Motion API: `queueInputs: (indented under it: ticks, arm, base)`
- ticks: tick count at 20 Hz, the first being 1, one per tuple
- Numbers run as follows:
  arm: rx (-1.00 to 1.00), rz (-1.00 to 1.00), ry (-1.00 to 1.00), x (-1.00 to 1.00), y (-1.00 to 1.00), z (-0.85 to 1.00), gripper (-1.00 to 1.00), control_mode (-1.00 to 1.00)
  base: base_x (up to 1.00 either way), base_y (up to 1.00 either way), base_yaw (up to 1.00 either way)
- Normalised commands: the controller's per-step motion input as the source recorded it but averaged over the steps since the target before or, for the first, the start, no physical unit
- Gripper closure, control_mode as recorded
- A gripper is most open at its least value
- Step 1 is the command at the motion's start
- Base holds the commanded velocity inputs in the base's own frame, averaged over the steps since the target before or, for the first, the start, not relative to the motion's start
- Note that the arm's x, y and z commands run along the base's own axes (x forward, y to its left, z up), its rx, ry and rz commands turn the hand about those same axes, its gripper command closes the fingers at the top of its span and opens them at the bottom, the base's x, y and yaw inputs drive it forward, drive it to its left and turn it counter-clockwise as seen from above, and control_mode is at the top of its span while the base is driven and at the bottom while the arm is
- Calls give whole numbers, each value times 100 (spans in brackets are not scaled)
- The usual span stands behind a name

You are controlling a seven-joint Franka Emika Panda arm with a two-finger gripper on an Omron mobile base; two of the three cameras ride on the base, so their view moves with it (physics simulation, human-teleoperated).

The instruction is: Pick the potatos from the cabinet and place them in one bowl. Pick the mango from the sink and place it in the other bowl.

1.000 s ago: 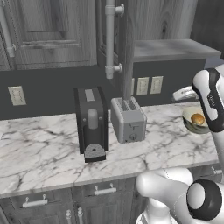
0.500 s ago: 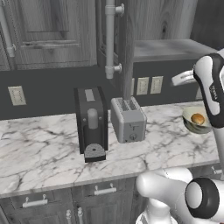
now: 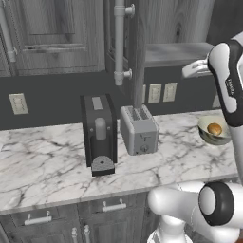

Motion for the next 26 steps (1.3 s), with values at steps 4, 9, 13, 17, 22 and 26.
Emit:
queueInputs:
  ticks: [4,9,13,17,22,26]
  arm:
    - [4,0,0,36,6,24,-100,-100]
    - [3,0,0,44,5,28,-100,-100]
    - [4,0,0,52,13,7,-100,-100]
    - [4,0,0,64,19,0,-100,-100]
    - [2,0,1,65,20,0,-100,-100]
    - [5,0,5,72,19,-12,-100,-100]
  base:
    - [0,0,0]
    - [0,0,0]
    - [0,0,0]
    - [0,0,0]
    - [0,0,0]
    - [0,0,0]
